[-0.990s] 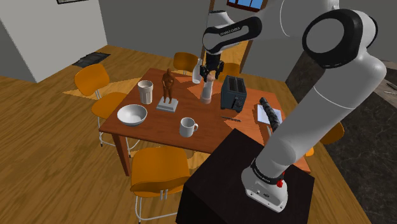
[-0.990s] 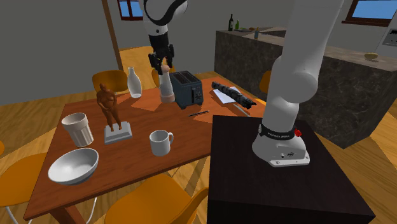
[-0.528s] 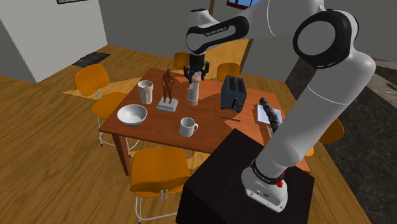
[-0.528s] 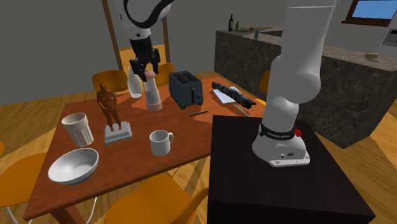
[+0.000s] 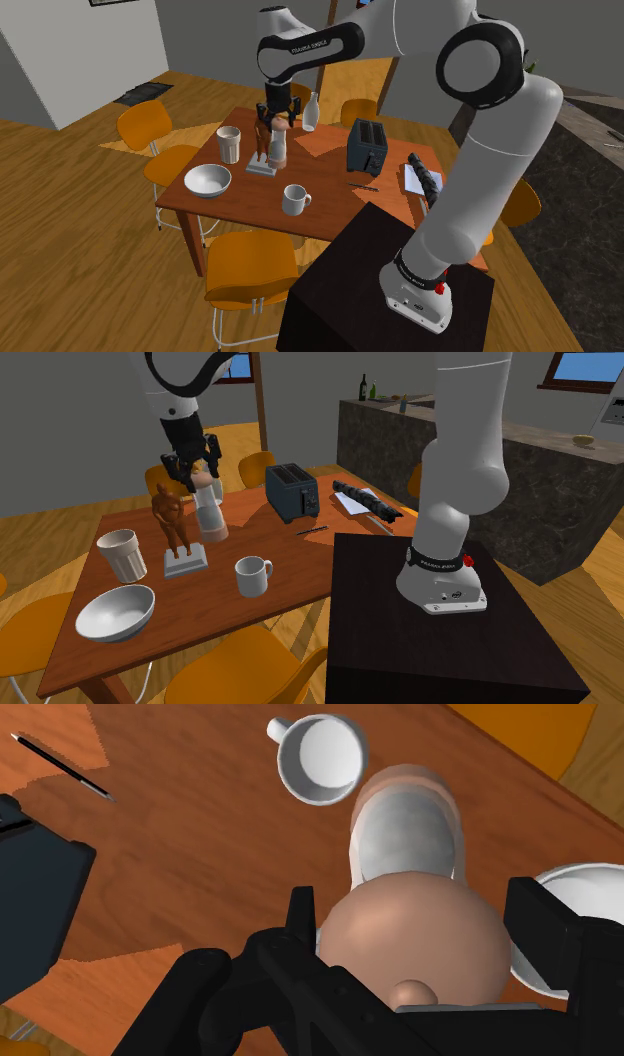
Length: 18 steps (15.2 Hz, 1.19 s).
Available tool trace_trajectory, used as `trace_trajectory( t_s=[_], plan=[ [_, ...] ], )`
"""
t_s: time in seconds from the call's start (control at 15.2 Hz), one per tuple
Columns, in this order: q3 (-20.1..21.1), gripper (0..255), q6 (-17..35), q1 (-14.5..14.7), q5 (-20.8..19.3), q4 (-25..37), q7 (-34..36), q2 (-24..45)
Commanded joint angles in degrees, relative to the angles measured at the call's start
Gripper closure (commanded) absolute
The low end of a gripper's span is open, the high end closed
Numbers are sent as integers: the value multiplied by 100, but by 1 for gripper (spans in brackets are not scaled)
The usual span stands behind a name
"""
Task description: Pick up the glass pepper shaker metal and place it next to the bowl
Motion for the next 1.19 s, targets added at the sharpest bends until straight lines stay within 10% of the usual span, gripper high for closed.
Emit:
trace_trajectory(
  t_s=[0.0,0.4,1.12],
  plan=[
    [98,255,-103,131,6,297,221,221],
    [330,255,-545,531,-13,1489,794,1049],
    [313,255,196,527,-62,989,892,1296]
  ],
)
